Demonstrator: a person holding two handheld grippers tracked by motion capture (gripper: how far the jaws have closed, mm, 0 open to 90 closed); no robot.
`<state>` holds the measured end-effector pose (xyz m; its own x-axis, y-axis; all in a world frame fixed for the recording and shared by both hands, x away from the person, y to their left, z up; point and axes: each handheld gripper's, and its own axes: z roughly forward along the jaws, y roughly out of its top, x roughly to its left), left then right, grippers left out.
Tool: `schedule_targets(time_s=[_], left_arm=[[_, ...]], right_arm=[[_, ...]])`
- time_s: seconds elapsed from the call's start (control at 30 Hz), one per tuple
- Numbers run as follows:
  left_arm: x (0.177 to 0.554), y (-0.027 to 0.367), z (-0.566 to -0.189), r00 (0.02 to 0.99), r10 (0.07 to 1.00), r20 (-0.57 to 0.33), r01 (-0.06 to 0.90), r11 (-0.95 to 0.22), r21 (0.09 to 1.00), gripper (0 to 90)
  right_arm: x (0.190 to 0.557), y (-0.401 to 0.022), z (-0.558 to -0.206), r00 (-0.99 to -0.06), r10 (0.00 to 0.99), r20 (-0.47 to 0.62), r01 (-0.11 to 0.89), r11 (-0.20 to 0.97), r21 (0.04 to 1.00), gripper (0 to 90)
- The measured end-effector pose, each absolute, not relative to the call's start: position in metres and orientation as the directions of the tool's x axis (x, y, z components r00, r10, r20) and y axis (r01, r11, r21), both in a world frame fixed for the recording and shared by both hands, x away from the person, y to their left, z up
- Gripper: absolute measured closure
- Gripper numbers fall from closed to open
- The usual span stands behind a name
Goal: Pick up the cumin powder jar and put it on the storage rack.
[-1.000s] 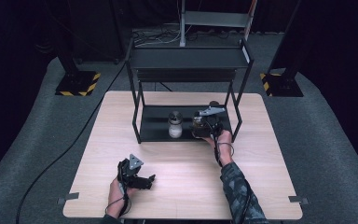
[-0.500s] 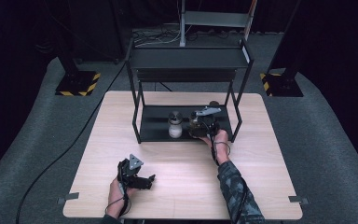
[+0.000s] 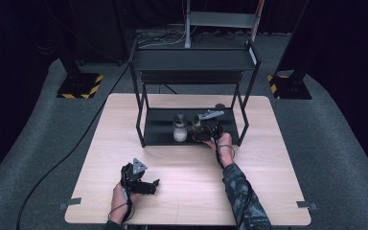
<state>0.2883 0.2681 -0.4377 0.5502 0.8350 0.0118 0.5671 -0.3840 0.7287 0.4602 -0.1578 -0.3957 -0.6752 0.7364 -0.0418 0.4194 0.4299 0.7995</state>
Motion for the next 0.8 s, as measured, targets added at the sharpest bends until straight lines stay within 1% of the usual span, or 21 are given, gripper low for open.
schedule_targets(time_s=[0.23,0.5,0.8], left_arm=[[0.289,0.269,-0.438,0.552,0.834,0.006,0.57,-0.383,0.727,2.7],[0.29,0.269,-0.438,0.552,0.834,0.004,0.571,-0.381,0.727,2.7],[0.29,0.269,-0.438,0.552,0.834,0.003,0.572,-0.381,0.727,2.7]], right_arm=[[0.465,-0.16,-0.402,-0.682,0.731,-0.032,0.42,0.427,0.801,30.1],[0.474,-0.164,-0.402,-0.696,0.718,-0.005,0.433,0.426,0.795,30.1],[0.477,-0.165,-0.402,-0.712,0.702,0.001,0.428,0.432,0.794,30.1]])
